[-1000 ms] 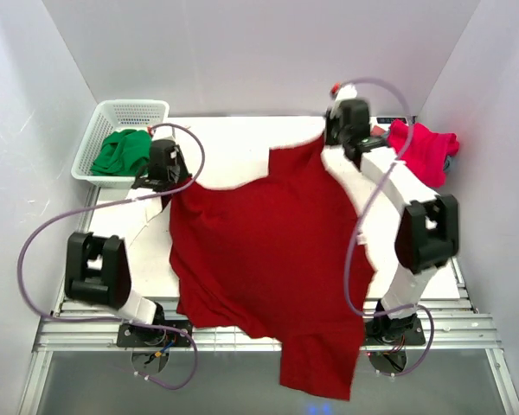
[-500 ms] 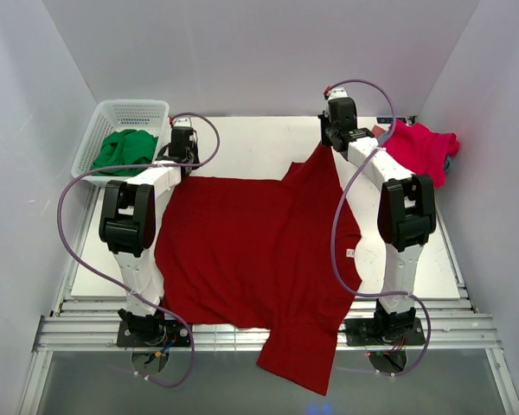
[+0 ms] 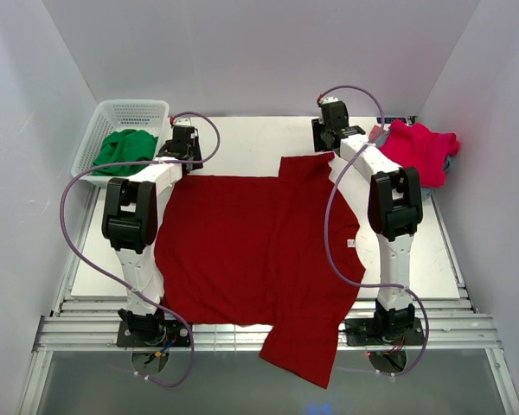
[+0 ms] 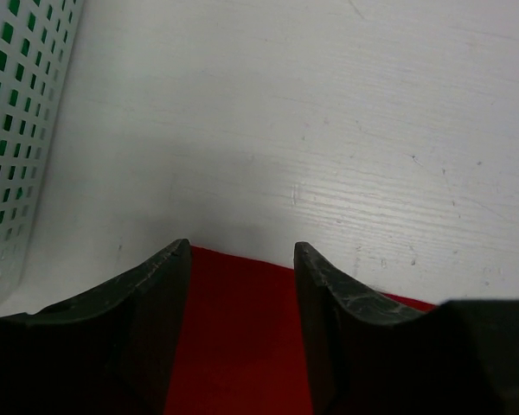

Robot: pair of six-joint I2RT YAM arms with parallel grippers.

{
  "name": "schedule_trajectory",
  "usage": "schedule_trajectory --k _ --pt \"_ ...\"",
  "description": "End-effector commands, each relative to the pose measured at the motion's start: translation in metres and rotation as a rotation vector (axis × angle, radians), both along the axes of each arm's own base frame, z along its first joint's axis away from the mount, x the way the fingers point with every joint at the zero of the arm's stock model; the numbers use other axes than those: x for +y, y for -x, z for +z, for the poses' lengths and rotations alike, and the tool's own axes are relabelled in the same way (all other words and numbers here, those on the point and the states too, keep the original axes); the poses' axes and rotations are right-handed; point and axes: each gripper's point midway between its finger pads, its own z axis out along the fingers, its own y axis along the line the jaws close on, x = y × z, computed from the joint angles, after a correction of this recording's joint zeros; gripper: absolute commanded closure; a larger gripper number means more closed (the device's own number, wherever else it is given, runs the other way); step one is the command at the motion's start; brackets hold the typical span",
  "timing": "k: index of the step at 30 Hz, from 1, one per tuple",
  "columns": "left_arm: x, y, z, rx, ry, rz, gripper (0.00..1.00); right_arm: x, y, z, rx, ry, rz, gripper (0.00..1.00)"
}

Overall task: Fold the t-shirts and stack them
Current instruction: Flatten out the tshirt, then grap the side of the flattened tshirt furthest away from the robot with both arms

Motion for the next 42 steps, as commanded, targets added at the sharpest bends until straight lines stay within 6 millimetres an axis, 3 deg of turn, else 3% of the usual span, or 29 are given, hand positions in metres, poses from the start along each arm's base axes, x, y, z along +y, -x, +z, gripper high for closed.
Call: schedule_trajectory --k 1,3,5,10,15,20,25,29,35,42 --pt "0.002 -0.002 0.043 -0.064 0.006 0.008 0.38 -0.013 0.017 0.011 0.006 0.025 -0.019 0.5" --pt "0.008 0.001 0.045 -0.06 -0.022 0.024 0.37 -0.013 0.024 0.027 -0.016 0.015 -0.013 0.47" --pt "0.014 0.004 0.041 -0.037 -0.059 0.029 0.35 -0.013 0.033 0.027 -0.009 0.023 0.023 0.42" --pt "0.026 0.006 0.017 0.026 -0.127 0.059 0.35 -0.012 0.037 0.018 0.024 0.028 0.039 0.42" --pt "0.029 0.002 0.0 0.058 -0.137 0.074 0.35 -0.012 0.023 0.009 0.039 0.029 0.033 0.42" --pt "0.035 -0.011 -0.006 0.065 -0.144 0.088 0.36 -0.012 0.009 -0.011 0.076 0.019 0.031 0.42" --pt "0.039 -0.019 -0.016 0.09 -0.151 0.092 0.37 -0.016 -0.007 -0.019 0.081 -0.006 0.017 0.43" --pt "0.04 -0.02 -0.019 0.123 -0.148 0.118 0.39 -0.019 -0.008 -0.03 0.106 -0.005 0.015 0.43" --pt "0.037 0.002 0.001 0.141 -0.101 0.134 0.42 -0.022 -0.003 -0.033 0.117 0.003 0.007 0.43" --pt "0.03 0.04 -0.023 0.266 -0.044 0.121 0.48 -0.019 0.003 -0.039 0.13 -0.033 -0.011 0.43"
